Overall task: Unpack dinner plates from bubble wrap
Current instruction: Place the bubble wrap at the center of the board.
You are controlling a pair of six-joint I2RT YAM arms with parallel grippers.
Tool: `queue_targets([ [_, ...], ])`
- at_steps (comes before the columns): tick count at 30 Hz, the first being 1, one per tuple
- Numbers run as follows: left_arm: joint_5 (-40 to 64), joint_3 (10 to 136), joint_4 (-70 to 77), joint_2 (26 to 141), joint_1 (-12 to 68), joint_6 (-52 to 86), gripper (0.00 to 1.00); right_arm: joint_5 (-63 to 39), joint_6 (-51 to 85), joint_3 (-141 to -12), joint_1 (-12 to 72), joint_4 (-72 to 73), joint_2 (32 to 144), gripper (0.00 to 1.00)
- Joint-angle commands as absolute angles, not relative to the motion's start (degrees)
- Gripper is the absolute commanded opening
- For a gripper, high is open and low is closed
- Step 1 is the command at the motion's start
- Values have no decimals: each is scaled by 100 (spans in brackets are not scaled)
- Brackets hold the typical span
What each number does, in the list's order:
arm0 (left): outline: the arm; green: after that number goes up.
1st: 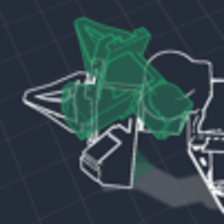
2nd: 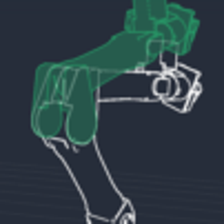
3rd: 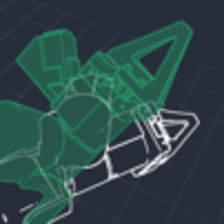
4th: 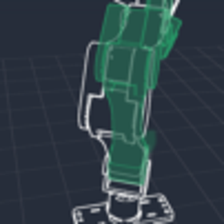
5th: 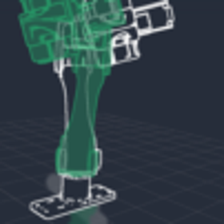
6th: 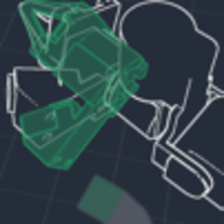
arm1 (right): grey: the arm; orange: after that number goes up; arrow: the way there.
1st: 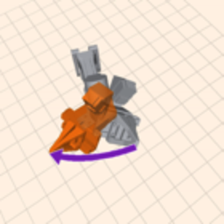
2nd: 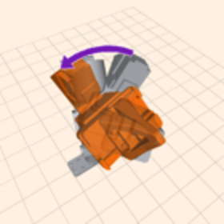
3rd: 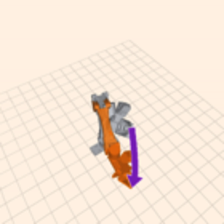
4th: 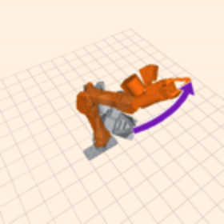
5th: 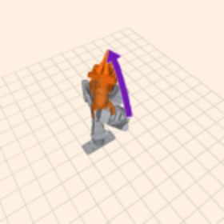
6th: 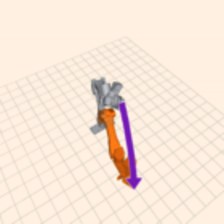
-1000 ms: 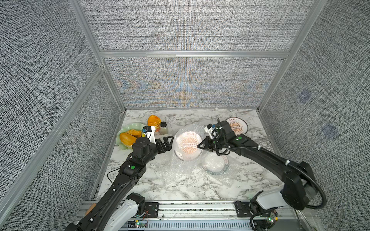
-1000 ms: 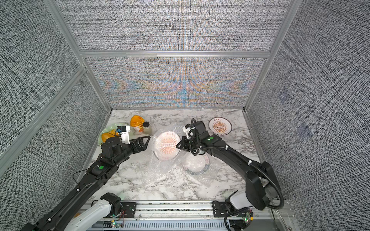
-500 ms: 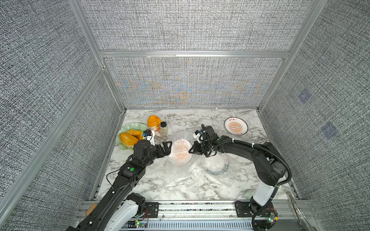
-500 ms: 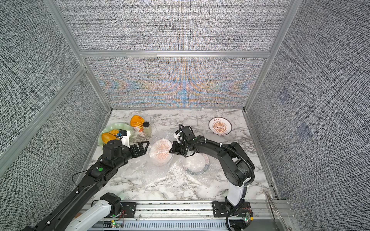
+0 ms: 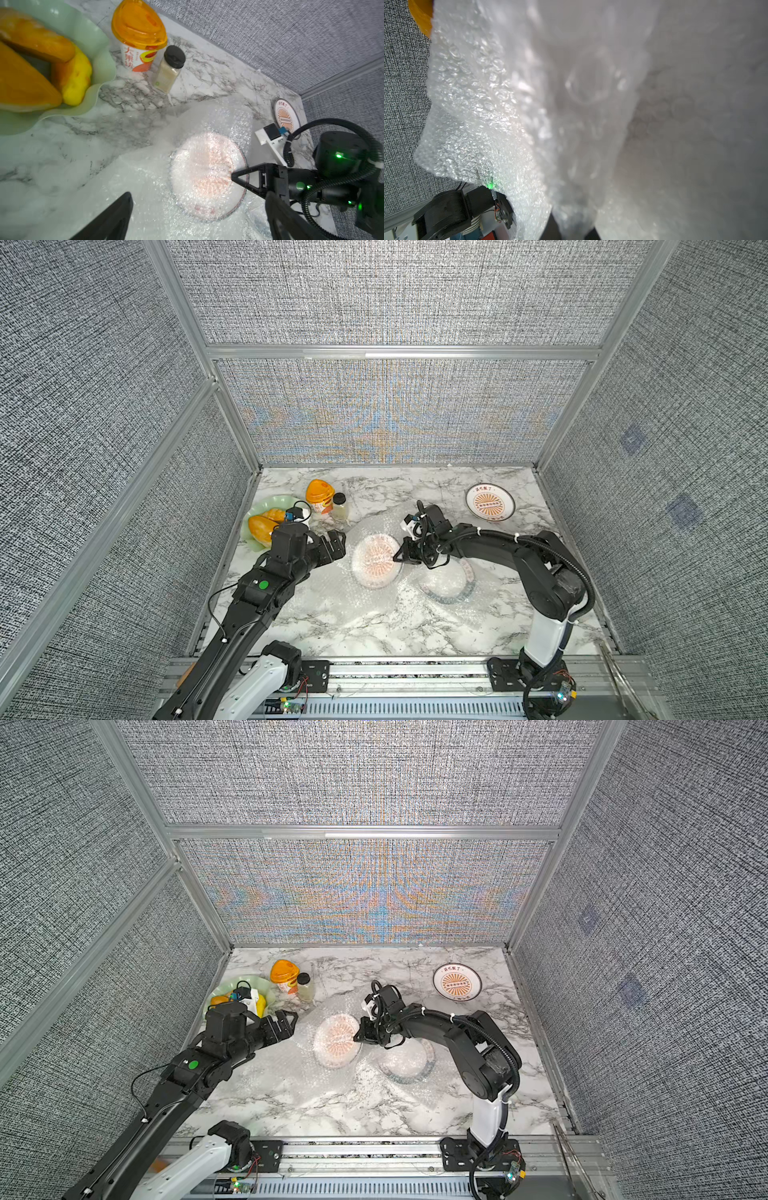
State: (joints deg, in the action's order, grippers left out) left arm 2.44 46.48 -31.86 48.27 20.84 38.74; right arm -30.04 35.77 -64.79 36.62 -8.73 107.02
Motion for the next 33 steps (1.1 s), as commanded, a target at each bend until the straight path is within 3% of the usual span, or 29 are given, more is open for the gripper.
queue_targets([
  [1,788,4665,-3712,4826,1822,4353,100,-2619,3435,-6476,3646,-1145,10789,5],
  [7,781,4641,-4499,4827,1313,5090,99,-2593,3444,-6493,3639,-1068,10879,12],
  [15,235,4295,-5050,5756,1132,5710,100,-2619,3456,-6506,3586,-994,10913,15],
  [25,-124,3838,-4497,6121,1032,5848,99,-2700,3445,-6456,3578,-940,10811,15],
  [33,-73,3364,-3214,6234,1023,5680,99,-2804,3442,-6448,3577,-901,10769,15],
])
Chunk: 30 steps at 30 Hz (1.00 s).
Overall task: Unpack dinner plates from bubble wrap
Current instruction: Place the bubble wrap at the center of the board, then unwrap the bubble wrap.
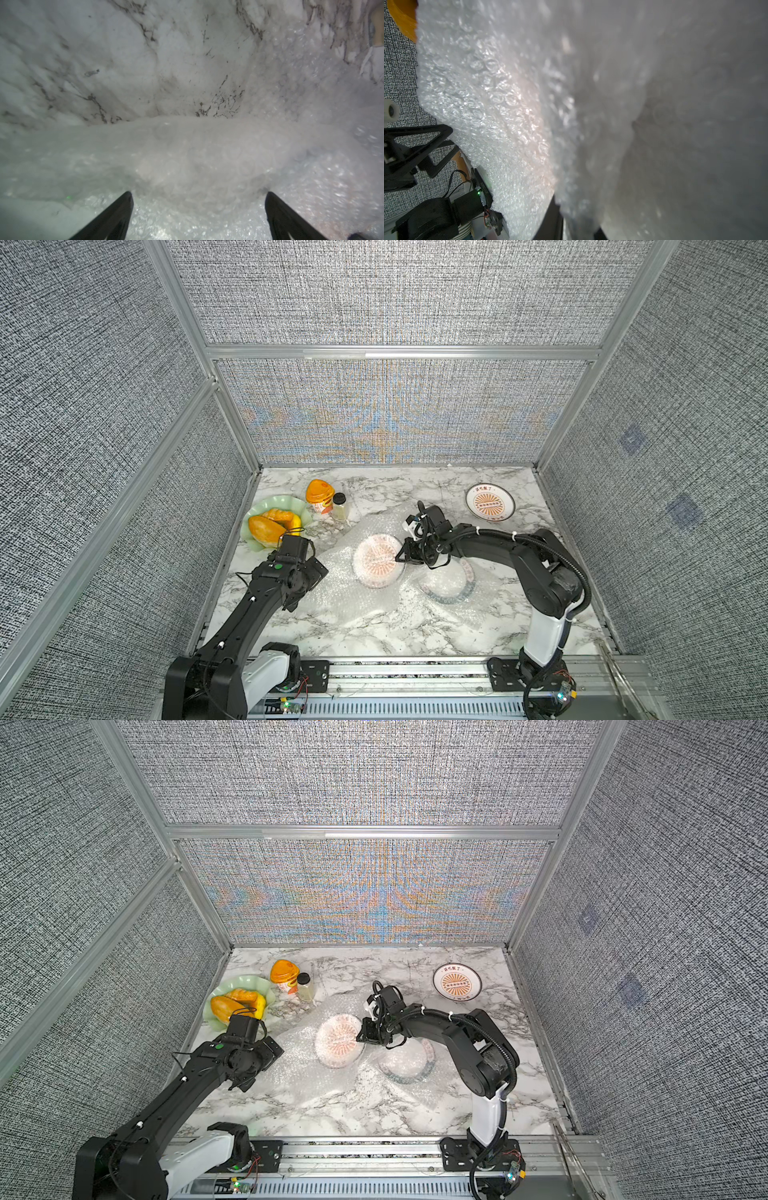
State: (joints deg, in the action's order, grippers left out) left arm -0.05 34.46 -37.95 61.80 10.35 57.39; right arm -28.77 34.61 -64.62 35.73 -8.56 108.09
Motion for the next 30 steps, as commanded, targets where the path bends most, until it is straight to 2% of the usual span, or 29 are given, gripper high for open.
queue_targets([
  [1,-108,3349,-3183,6275,1020,5691,98,-2812,3438,-6444,3577,-894,10751,15],
  [5,-193,3252,-2995,6382,1024,5640,86,-2820,3390,-6477,3577,-974,10730,15],
  [9,-126,3010,-2650,6534,1021,5659,56,-2847,3362,-6506,3577,-1007,10732,14],
  [12,-69,2937,-2485,6675,1024,5656,40,-2855,3362,-6478,3578,-994,10705,14],
  [14,-88,3010,-2532,6759,1024,5610,26,-2860,3356,-6492,3579,-1002,10712,14],
  [16,-84,3280,-2818,6823,1024,5440,6,-2881,3346,-6497,3590,-1012,10731,14],
  [17,-88,3444,-2981,6852,1020,5375,0,-2882,3326,-6504,3594,-1011,10731,14],
  [21,95,3946,-3478,6684,1024,5050,0,-2845,3285,-6580,3600,-1082,10790,14],
  [30,821,4185,-3340,4901,1075,4123,0,-2813,3218,-6966,3630,-1286,11129,15],
])
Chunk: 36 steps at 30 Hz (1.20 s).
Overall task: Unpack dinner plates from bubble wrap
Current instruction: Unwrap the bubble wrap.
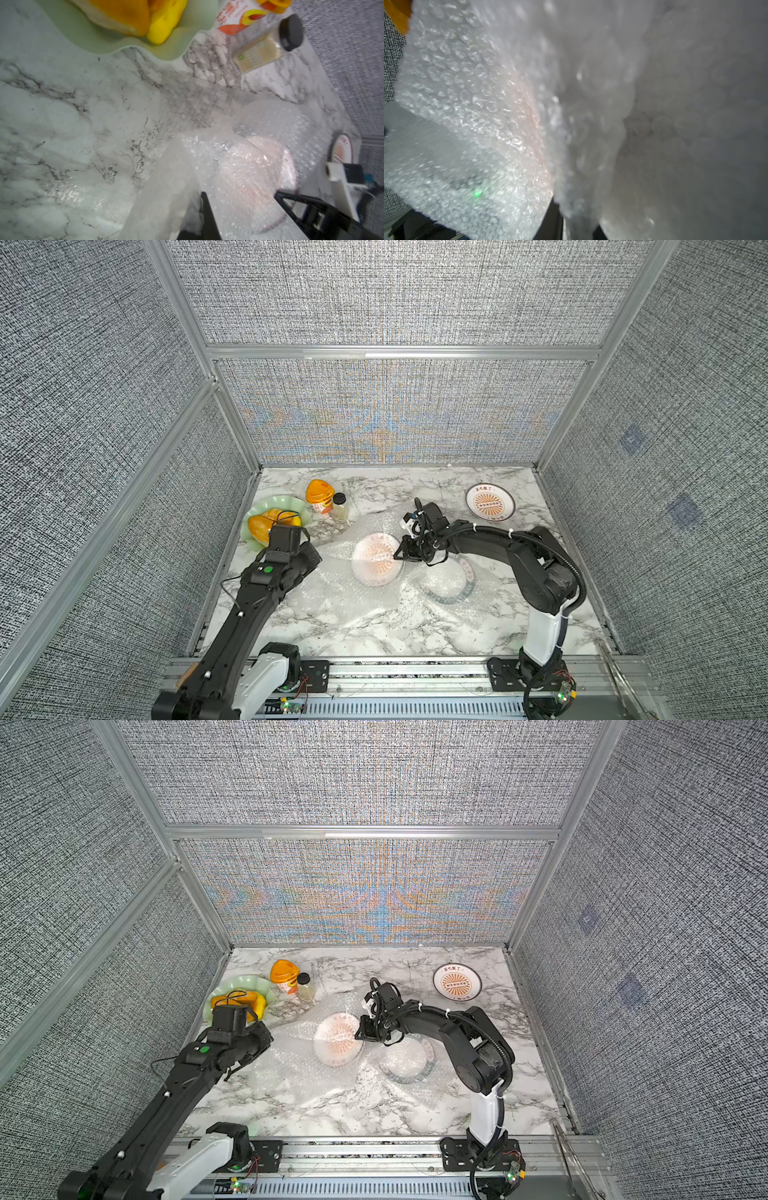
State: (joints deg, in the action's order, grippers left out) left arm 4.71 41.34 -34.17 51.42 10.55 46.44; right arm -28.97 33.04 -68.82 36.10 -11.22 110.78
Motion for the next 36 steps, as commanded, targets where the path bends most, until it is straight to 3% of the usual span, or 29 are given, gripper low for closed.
queue_targets([
  [1,899,4272,-3360,4832,1098,4041,0,-2792,3208,-7015,3638,-1315,11142,16],
  [11,825,5328,-3459,5409,1960,3258,0,-2368,3005,-7380,3766,-1787,11110,46],
  [17,444,5741,-3582,5745,2357,2923,0,-1228,2815,-7435,3848,-2431,10349,57],
  [21,275,5867,-3681,5920,2421,2805,0,-686,2675,-7427,3894,-2791,9934,71],
  [36,430,5537,-3397,6017,2439,2677,0,-427,2470,-7154,3738,-2738,10416,79],
])
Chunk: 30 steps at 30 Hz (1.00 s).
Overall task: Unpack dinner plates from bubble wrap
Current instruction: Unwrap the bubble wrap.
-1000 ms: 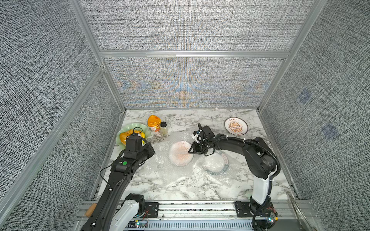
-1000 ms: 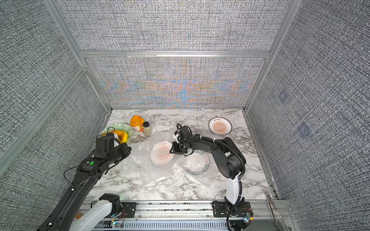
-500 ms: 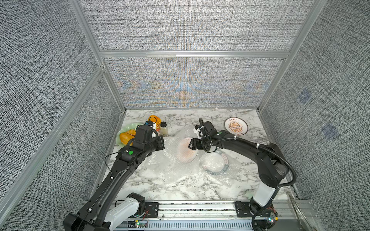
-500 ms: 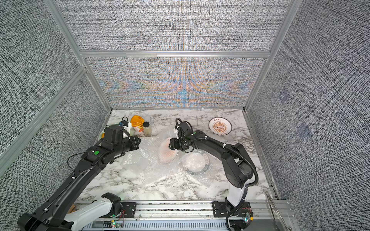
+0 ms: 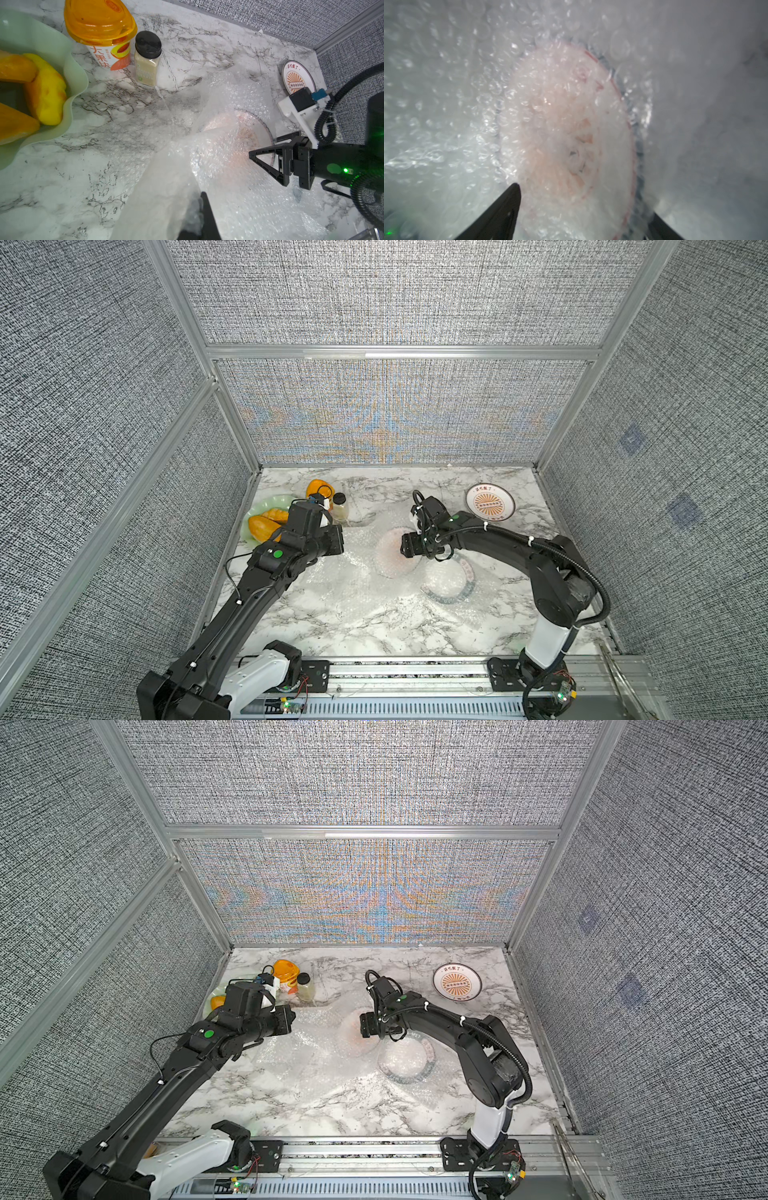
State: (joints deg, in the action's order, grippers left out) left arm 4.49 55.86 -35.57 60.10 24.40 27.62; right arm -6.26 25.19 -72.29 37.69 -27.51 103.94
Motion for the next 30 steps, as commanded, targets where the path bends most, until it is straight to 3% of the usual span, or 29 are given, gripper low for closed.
queue_targets([
  [1,428,5476,-3340,6017,2440,2662,0,-384,2470,-7091,3720,-2670,10422,80],
  [9,415,5372,-3254,6240,2430,2698,0,-701,2618,-6399,3340,-1960,10083,92],
  [19,645,5406,-3138,6301,2437,2580,0,-233,2258,-6208,3484,-1791,8038,94],
  [23,770,5475,-3146,6349,2443,2504,0,-242,1638,-6193,4054,-1793,7638,93],
  [30,809,5616,-3189,6464,2438,2408,0,60,1088,-6501,5601,-1755,8133,93],
])
